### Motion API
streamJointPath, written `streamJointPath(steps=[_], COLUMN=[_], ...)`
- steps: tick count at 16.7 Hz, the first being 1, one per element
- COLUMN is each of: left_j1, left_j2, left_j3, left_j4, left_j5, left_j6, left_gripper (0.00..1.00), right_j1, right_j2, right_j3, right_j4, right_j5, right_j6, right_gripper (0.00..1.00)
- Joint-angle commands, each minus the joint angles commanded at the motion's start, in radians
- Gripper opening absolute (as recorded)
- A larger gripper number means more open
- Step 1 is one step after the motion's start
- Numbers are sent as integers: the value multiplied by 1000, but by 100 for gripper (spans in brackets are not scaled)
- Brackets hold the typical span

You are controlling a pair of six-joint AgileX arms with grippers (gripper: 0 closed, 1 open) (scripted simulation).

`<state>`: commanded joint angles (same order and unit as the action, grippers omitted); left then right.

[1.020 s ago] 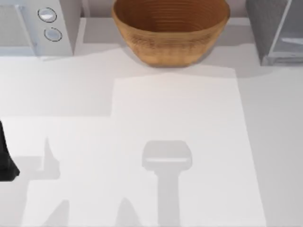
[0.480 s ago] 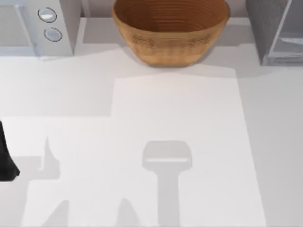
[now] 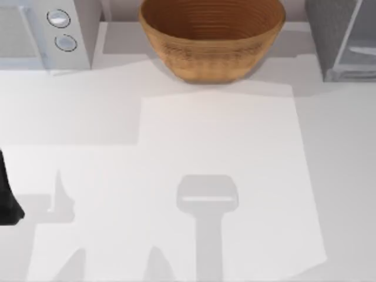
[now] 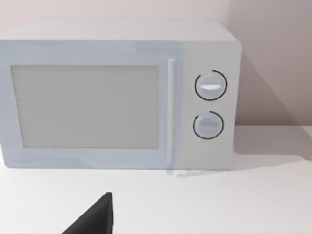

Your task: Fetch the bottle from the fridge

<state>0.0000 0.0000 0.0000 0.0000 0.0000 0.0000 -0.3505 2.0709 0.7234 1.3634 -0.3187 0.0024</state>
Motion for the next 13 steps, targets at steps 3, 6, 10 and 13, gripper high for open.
streamJointPath(steps=[3,6,10,13], left_j1=[0,0,0,0], left_j2=[0,0,0,0], left_j3=[0,0,0,0], left_j4=[0,0,0,0], left_j5=[0,0,0,0], left_j6=[0,0,0,0], left_gripper=[100,100,100,100], right_j1=[72,119,126,123], right_j2=[85,126,130,138], right_j3=[191,289,301,314], right_j4=[-107,-177,-188,-194], right_j5=[74,123,130,128], right_j6=[-2,-4,-5,-5], right_gripper=[100,100,100,100])
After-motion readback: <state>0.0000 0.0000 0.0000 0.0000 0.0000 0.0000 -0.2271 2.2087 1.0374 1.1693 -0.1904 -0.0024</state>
